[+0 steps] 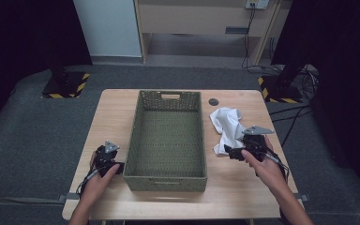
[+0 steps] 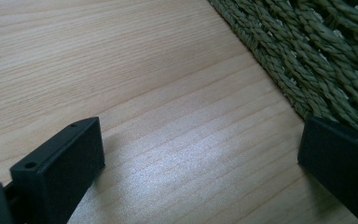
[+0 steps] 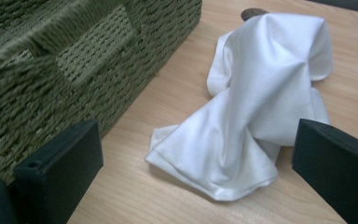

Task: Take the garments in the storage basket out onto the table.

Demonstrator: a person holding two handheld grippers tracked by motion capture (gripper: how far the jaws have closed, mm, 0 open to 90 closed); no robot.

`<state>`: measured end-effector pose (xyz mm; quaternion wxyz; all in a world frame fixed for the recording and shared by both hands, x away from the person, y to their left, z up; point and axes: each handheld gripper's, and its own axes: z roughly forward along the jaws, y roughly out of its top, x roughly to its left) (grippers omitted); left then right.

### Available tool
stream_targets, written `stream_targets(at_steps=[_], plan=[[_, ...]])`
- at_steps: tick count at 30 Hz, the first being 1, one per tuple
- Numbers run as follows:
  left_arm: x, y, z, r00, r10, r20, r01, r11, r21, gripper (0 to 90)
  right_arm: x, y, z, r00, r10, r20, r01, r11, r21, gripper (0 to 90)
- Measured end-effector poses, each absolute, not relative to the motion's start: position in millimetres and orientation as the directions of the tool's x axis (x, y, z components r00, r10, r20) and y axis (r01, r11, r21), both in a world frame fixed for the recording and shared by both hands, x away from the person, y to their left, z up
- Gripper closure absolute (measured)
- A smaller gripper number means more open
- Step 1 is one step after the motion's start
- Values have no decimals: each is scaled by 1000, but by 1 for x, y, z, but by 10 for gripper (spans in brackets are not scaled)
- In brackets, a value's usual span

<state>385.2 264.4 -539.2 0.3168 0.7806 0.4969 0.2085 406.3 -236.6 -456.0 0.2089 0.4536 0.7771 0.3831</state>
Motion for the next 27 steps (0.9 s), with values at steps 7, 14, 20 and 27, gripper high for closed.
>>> stream_targets(at_steps=[7, 14, 20, 27], plan=[[385, 264, -539, 419, 908, 11, 644, -306, 702, 0, 401, -236, -469, -501, 864, 38, 562, 292, 774, 22], [385, 264, -539, 419, 908, 11, 644, -306, 702, 0, 395, -237, -475, -508, 860, 49, 566, 290, 772, 22], [385, 264, -539, 420, 908, 11, 644, -306, 702, 0, 390, -240, -480, -502, 863, 58, 570, 280, 773, 21], [385, 264, -539, 419, 908, 11, 644, -306, 702, 0, 384, -242, -487, -503, 862, 69, 579, 277, 767, 24]])
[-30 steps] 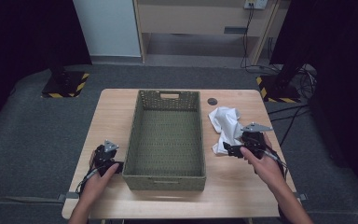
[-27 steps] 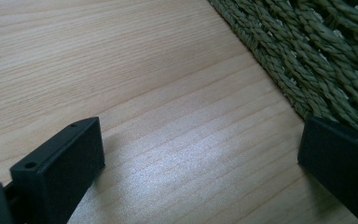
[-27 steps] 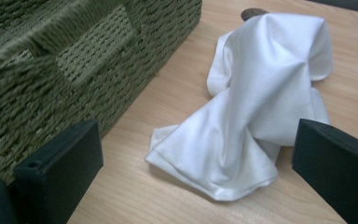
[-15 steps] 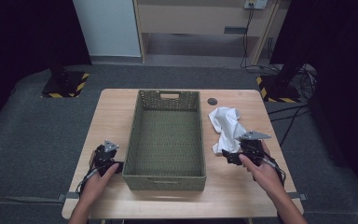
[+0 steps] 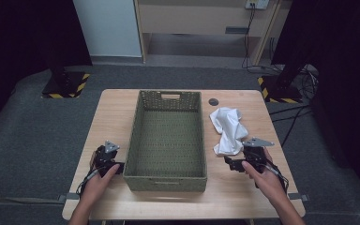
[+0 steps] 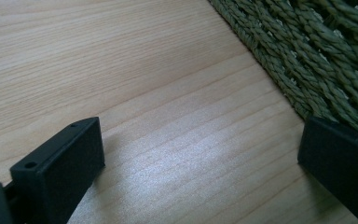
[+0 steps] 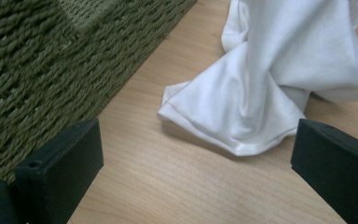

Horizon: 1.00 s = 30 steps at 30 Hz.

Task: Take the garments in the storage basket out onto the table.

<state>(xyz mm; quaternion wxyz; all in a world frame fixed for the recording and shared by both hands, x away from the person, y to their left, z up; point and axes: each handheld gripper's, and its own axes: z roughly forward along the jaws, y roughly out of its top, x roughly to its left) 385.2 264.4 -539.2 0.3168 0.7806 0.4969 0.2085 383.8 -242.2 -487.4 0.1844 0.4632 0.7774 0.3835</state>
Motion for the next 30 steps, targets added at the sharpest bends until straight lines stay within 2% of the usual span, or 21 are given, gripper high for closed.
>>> stream_targets(at_steps=[20, 30], plan=[[385, 264, -539, 417, 909, 11, 644, -304, 702, 0, 362, -238, -505, -524, 846, 94, 594, 284, 753, 33], [385, 264, -539, 417, 909, 11, 644, -304, 702, 0, 348, -234, -516, -554, 827, 92, 605, 324, 727, 26]])
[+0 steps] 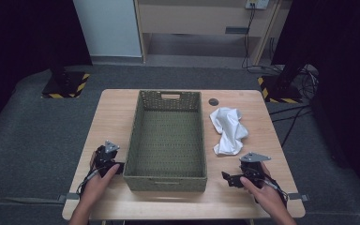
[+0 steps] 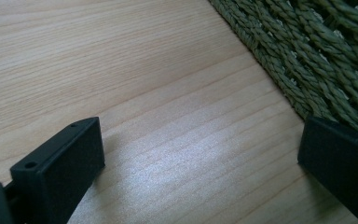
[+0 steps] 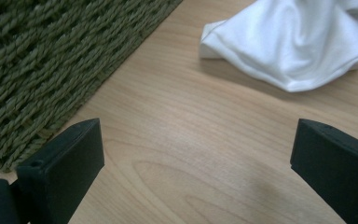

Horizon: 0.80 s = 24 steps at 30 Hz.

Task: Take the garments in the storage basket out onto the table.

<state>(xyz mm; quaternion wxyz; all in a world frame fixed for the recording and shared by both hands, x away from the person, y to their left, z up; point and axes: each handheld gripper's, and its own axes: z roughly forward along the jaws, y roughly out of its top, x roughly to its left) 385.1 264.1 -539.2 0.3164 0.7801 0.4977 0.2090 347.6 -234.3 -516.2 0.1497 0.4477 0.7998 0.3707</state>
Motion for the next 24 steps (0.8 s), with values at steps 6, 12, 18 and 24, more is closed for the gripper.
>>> stream_targets(at_steps=[6, 12, 18, 24], plan=[[385, 264, -539, 417, 909, 11, 644, -304, 702, 0, 347, -224, -523, -583, 807, 91, 603, 354, 715, 28], [385, 264, -539, 417, 909, 11, 644, -304, 702, 0, 347, -214, -534, -609, 791, 56, 596, 409, 691, 25], [385, 264, -539, 417, 909, 11, 644, -304, 702, 0, 346, -211, -541, -610, 793, 8, 574, 434, 695, 4], [385, 264, -539, 417, 909, 11, 644, -304, 702, 0, 344, -211, -543, -594, 805, 4, 566, 413, 714, 3]])
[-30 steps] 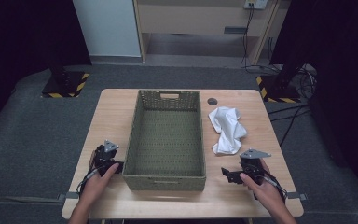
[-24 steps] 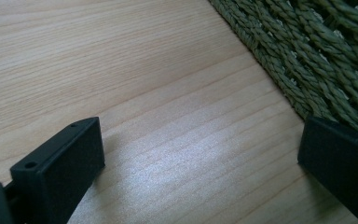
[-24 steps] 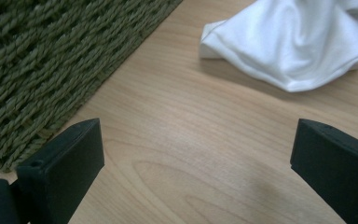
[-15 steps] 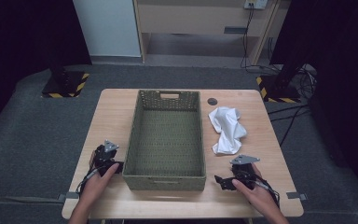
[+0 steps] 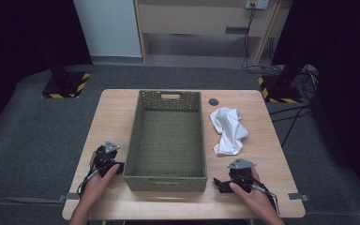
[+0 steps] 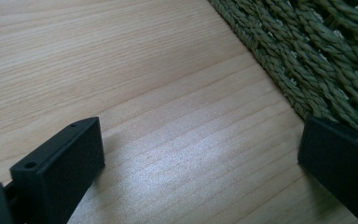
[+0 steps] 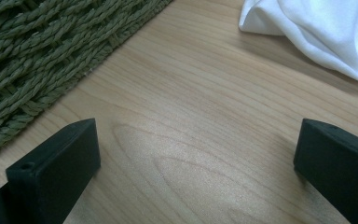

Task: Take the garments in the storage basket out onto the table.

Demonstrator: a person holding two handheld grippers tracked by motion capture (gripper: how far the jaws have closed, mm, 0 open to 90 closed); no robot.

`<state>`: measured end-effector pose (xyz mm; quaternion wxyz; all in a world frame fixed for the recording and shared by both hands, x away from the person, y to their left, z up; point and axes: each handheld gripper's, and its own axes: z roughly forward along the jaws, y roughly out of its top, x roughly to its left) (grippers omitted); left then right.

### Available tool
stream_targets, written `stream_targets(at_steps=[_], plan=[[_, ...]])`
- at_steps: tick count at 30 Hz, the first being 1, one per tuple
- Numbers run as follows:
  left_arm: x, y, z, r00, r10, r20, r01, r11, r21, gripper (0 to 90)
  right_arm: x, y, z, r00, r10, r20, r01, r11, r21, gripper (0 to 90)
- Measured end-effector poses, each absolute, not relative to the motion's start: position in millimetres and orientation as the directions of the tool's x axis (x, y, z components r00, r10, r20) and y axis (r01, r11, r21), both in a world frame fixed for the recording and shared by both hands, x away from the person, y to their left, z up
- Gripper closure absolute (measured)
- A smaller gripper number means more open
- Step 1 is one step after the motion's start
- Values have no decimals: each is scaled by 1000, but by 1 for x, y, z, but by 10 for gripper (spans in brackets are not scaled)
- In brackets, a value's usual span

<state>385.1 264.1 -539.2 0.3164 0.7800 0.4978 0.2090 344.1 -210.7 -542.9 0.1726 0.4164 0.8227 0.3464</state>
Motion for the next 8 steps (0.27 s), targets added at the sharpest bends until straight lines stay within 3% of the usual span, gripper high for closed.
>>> stream_targets(at_steps=[8], plan=[[385, 264, -539, 417, 909, 11, 645, -304, 701, 0, 344, -211, -543, -594, 804, 3, 565, 415, 713, 2]])
